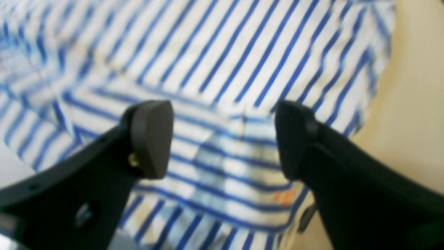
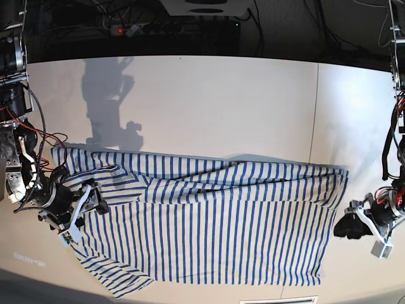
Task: Fold the T-shirt properly
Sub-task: 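Lift both held corners and fold the shirt over toward its other half, then lay the folded edge down and release the left gripper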
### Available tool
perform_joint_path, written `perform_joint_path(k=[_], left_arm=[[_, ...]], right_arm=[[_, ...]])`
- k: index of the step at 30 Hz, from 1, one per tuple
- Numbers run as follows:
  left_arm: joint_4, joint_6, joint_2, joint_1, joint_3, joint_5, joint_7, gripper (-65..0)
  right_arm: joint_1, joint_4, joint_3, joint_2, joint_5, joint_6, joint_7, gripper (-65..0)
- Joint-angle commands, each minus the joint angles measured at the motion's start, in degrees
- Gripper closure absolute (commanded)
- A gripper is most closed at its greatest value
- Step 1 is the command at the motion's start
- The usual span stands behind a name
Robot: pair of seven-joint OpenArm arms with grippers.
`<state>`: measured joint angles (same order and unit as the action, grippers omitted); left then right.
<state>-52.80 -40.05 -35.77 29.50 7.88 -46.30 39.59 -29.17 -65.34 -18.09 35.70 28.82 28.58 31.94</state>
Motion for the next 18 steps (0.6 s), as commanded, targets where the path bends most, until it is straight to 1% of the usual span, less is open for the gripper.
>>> perform_joint_path(k=[1, 2, 3, 4, 5, 6, 7, 8, 10, 14, 16, 18], left_arm=[[-0.79, 0.05, -1.07, 2.14, -0.50, -1.66, -0.42, -34.8], [-0.79, 0.05, -1.05, 2.60, -0.50, -2.54, 0.24, -34.2], [-0.79, 0.05, -1.07, 2.73, -0.50, -3.21, 0.57, -32.0], [-0.76, 0.05, -1.05, 2.69, -0.50, -3.43, 0.72, -27.1], [-0.76, 0.05, -1.01, 2.40, -0.50, -3.39, 0.87, -20.0], [-0.76, 0.05, -0.74, 2.01, -0.50, -3.32, 0.96, -11.8], [-0.76, 0.05, -0.46, 1.64, -0.48, -3.06, 1.03, -4.1], [-0.76, 0.05, 0.04, 1.36, -0.37, -2.40, 1.14, 0.0], [-0.76, 0.05, 1.22, 0.87, -0.20, -0.63, 1.16, 0.0], [-0.76, 0.05, 4.44, 0.81, -0.04, 5.62, 1.07, 0.0], [-0.76, 0.05, 6.10, 0.74, 0.02, 7.72, 2.84, 0.0], [-0.72, 0.05, 7.52, 0.59, 0.11, 8.46, 5.18, 0.0]], right_arm=[[-2.40, -0.83, 1.38, 0.92, 1.42, 3.17, -1.25, -44.6], [-2.84, -0.83, 1.86, 0.72, 2.29, 3.17, -0.83, -44.6], [-3.04, -0.83, 2.47, 0.44, 3.02, 3.17, -0.35, -44.5], [-3.19, -0.79, 2.80, 0.09, 3.58, 3.19, 0.20, -44.5], [-3.19, -0.79, 2.86, -0.31, 3.56, 3.19, 0.59, -44.4], [-3.08, -0.63, 2.86, -0.72, 3.50, 3.19, 0.76, -42.2], [-2.99, -0.24, 2.86, -1.40, 3.37, 3.17, 0.76, -36.1], [-2.82, 0.50, 2.86, -2.14, 2.95, 3.17, 0.66, -26.2], [-2.69, 2.58, 2.86, -3.87, 1.77, 3.15, 0.57, -0.7], [-2.69, 6.99, 2.86, -6.45, -3.63, 3.10, -1.81, 0.0], [-2.69, 9.01, 2.86, -7.30, -5.11, 2.67, -2.16, 0.0], [-2.71, 11.04, 2.86, -7.87, -5.05, 2.49, -2.21, 0.0]])
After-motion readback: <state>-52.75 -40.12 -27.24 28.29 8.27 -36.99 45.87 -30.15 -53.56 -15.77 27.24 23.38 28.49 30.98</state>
